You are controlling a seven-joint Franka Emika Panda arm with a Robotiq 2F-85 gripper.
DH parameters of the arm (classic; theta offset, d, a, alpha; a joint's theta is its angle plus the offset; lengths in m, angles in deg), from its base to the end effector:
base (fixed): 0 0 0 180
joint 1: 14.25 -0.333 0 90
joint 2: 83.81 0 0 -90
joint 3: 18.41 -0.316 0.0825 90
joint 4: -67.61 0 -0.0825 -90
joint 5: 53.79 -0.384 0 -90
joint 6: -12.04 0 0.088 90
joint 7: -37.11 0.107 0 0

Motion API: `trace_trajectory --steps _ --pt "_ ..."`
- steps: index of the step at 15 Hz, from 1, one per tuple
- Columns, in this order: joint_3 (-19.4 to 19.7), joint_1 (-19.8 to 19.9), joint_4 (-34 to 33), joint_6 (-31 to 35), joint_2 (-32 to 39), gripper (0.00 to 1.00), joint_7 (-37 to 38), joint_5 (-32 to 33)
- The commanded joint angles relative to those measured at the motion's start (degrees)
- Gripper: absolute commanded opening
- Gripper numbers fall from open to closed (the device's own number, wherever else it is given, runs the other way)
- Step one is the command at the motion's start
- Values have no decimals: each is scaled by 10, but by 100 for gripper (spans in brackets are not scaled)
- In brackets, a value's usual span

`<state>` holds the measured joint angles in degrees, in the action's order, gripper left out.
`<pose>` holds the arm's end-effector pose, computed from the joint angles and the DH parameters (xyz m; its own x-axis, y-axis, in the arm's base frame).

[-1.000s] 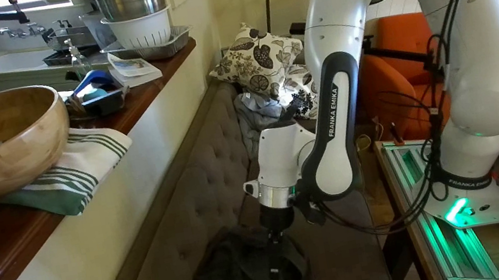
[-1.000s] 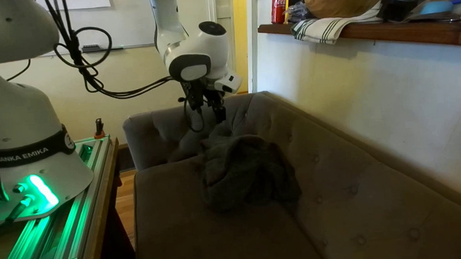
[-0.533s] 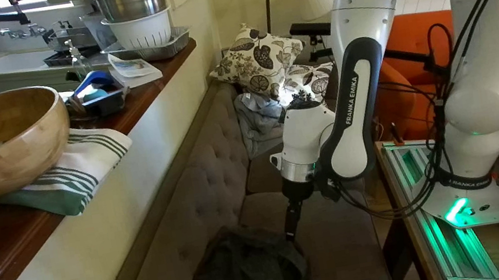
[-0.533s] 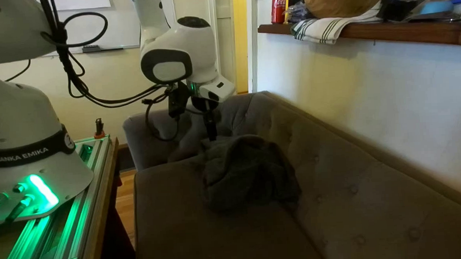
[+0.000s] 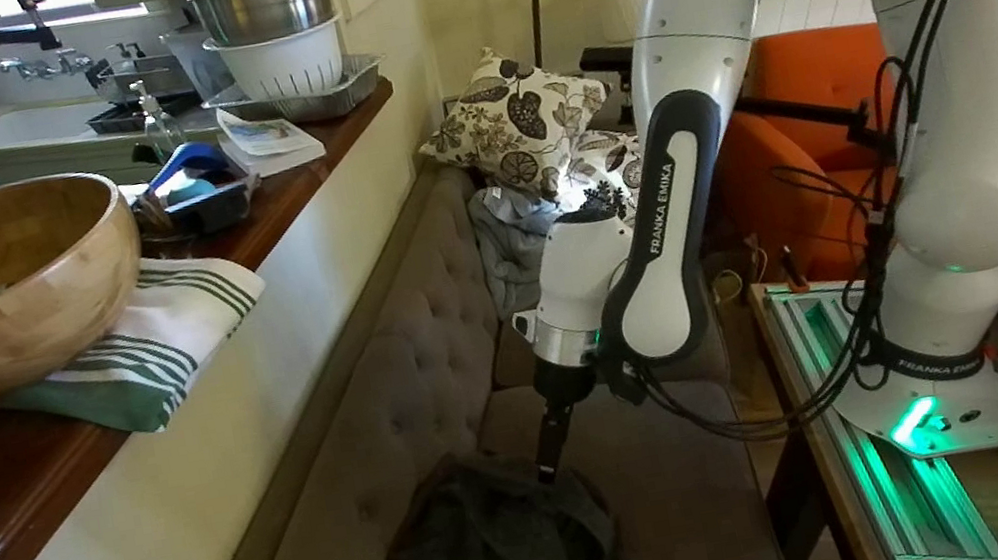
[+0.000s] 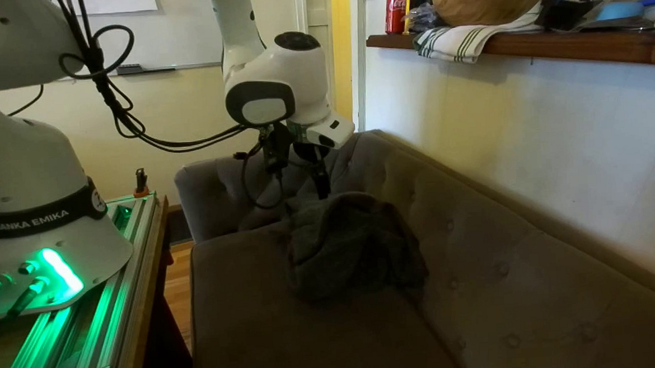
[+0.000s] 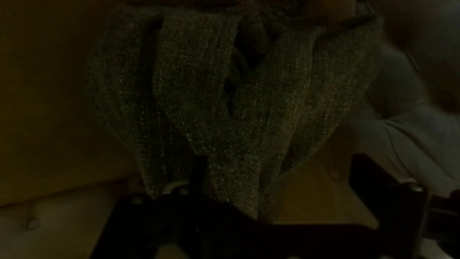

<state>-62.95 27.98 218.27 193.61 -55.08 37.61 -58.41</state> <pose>0.4326 0.0481 0.1466 0.9783 -0.1645 0.1259 -0.1117 -0.9309 -0.3477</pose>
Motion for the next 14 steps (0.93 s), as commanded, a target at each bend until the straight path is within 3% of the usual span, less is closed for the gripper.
trace_trajectory --steps 1,5,10,14 --pt "44 -42 -81 -39 94 100 -31 17" --pt "77 -52 -110 -56 140 100 -41 -7" --pt "89 -29 -76 -42 111 100 -27 -18" --pt "119 -52 -69 -56 75 100 -18 -17"
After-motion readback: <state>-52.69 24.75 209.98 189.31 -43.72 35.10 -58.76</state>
